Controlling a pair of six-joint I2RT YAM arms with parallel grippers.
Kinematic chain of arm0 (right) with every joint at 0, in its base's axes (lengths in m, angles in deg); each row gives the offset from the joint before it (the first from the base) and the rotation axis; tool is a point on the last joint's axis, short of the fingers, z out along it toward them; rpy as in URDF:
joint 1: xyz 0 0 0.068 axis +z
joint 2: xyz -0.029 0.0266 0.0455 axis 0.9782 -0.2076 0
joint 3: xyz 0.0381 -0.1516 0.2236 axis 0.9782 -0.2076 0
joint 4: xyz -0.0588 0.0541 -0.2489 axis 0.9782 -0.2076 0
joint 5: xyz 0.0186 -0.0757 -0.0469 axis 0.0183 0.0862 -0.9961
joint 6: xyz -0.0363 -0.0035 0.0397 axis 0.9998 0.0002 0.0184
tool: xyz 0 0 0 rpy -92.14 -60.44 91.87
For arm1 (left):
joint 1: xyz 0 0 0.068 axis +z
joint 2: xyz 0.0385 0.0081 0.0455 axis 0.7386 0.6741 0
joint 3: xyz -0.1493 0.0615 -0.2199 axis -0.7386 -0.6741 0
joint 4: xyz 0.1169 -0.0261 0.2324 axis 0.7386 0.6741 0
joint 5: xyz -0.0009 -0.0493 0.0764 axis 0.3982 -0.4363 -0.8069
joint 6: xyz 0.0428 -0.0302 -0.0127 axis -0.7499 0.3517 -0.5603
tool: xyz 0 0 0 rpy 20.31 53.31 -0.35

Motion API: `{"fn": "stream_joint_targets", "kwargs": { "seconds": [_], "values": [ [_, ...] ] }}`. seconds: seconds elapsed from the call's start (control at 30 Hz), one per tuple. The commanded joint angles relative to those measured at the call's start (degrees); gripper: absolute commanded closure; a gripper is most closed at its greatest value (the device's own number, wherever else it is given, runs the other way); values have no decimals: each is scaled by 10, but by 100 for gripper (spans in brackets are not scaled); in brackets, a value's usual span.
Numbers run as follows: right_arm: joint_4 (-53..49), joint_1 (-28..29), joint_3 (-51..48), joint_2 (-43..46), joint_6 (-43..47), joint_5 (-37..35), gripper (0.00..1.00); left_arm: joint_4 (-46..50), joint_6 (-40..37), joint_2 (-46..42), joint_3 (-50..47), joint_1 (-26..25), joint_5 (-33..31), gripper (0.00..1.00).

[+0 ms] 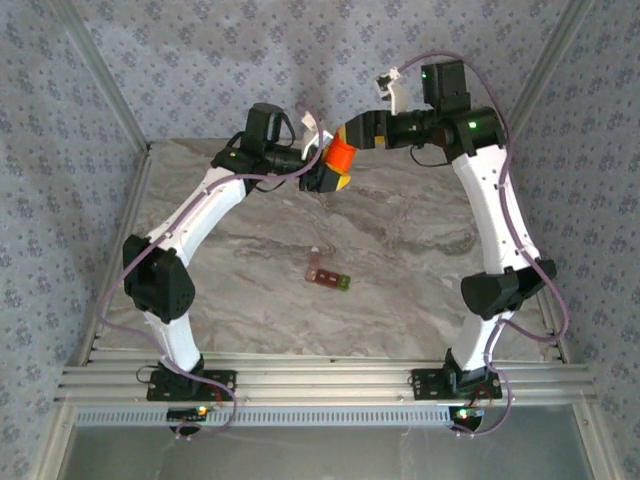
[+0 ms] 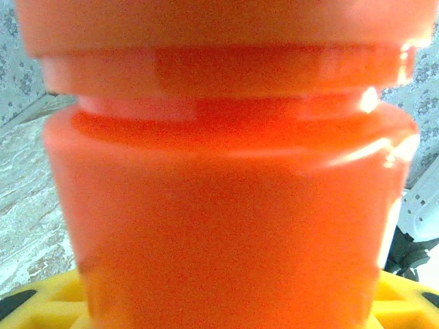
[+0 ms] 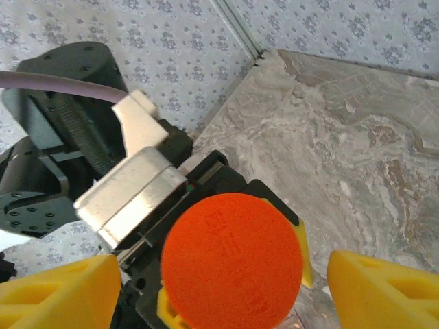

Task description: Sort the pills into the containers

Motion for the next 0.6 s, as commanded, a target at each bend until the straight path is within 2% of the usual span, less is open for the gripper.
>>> {"fn": "stream_joint_targets", "kwargs": {
  "seconds": [0.0, 0.17, 0.33, 0.57],
  "values": [
    [-29, 3, 24, -8, 17, -6, 23, -5, -9, 0, 20, -3, 23, 100],
    [-30, 3, 24, -12, 14, 1, 33, -6, -10, -1, 22, -3, 23, 100],
    [-29, 5, 24, -17, 9, 7, 48, -4, -10, -1, 23, -3, 23, 100],
    [-17, 24, -17, -4, -38, -21, 53, -7, -9, 3, 26, -3, 19, 100]
  ]
}}
